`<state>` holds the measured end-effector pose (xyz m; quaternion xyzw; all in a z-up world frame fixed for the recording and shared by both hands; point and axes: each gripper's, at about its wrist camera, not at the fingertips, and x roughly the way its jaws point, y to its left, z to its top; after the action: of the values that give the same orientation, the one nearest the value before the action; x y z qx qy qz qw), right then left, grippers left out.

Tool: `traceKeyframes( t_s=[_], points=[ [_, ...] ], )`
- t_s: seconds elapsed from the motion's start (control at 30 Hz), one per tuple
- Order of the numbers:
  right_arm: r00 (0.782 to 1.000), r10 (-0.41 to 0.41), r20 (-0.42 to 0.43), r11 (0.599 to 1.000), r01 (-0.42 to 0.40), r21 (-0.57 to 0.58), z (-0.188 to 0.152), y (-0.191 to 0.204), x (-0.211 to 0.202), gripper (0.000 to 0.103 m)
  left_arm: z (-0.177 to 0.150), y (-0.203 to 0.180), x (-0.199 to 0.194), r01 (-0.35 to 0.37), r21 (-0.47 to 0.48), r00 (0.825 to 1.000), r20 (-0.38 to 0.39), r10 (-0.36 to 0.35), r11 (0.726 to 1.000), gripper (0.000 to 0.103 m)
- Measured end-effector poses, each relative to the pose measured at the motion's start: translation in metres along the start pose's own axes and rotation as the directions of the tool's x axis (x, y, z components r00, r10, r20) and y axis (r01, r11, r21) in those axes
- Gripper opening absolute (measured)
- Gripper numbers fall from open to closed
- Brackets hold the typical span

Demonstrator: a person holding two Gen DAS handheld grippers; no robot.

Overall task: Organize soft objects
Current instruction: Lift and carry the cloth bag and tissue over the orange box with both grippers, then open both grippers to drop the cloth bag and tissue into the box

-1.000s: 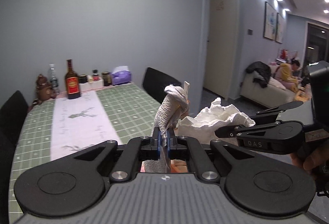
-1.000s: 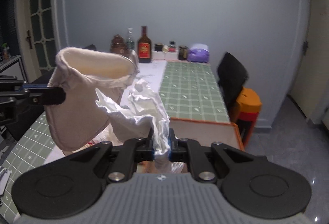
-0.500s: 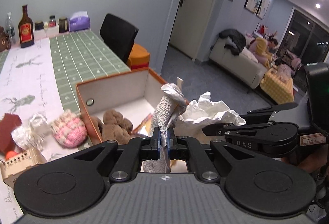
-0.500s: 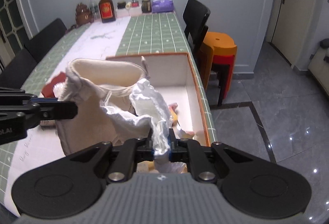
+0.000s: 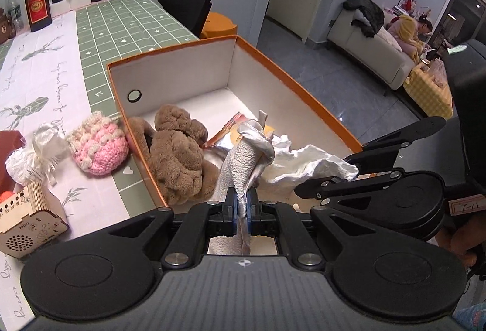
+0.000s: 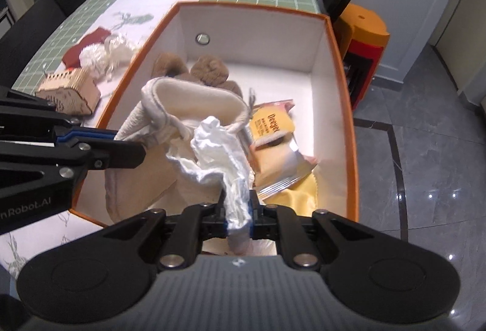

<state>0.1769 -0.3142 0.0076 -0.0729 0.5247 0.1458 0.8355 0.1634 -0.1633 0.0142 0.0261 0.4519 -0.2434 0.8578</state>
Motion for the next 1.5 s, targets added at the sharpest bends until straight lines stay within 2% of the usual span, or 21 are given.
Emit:
traceKeyframes(
  t_s=[0.27,0.57,0.67,0.8,0.83,0.9,0.93,1.07,1.17,1.3,1.5],
  points=[
    [0.991,0.05,-0.126,0.996,-0.059,-0.066,0.013,-0.002,0.025,0.009,0.006,-0.006,0.013,-0.037,0.009,0.992,-0.119,0.037,0.999,0.007],
    [0.982,0.083,-0.17,0.989,-0.103,-0.11,0.019,0.002,0.04,0.009,0.015,-0.013,0.034,-0.091,0.093,0.961,-0.255,0.112,0.992,0.009],
    [0.977,0.101,-0.187,0.987,-0.121,-0.103,0.019,-0.001,0.047,0.009,0.016,-0.011,0.042,-0.093,0.098,0.95,-0.288,0.118,0.991,0.01],
    [0.975,0.113,-0.19,0.986,-0.133,-0.097,0.017,-0.004,0.051,0.011,0.016,-0.006,0.047,-0.094,0.084,0.945,-0.306,0.115,0.992,0.013],
    [0.976,0.114,-0.186,0.986,-0.134,-0.097,0.017,-0.005,0.05,0.017,0.017,-0.005,0.046,-0.091,0.082,0.946,-0.305,0.112,0.992,0.013],
    [0.98,0.104,-0.167,0.987,-0.123,-0.107,0.018,-0.006,0.045,0.022,0.019,-0.004,0.042,-0.089,0.078,0.948,-0.3,0.108,0.993,0.017],
    [0.982,0.097,-0.162,0.987,-0.116,-0.111,0.018,-0.006,0.043,0.022,0.021,-0.004,0.04,-0.087,0.073,0.951,-0.29,0.105,0.994,0.022],
    [0.988,0.084,-0.13,0.989,-0.099,-0.114,0.02,-0.008,0.032,0.027,0.029,0.0,0.023,-0.097,0.055,0.967,-0.231,0.107,0.994,0.031],
    [0.992,0.078,-0.101,0.99,-0.089,-0.112,0.023,-0.009,0.021,0.037,0.032,0.004,0.01,-0.104,0.051,0.976,-0.187,0.112,0.993,0.033],
    [0.995,0.082,-0.059,0.99,-0.089,-0.113,0.028,-0.005,0.004,0.038,0.034,0.011,-0.01,-0.077,0.023,0.989,-0.125,0.08,0.997,0.033],
    [0.996,0.084,-0.024,0.987,-0.086,-0.132,0.035,0.011,-0.014,0.038,0.028,0.022,-0.041,-0.11,0.006,0.994,-0.027,0.11,0.994,0.033]
  ],
)
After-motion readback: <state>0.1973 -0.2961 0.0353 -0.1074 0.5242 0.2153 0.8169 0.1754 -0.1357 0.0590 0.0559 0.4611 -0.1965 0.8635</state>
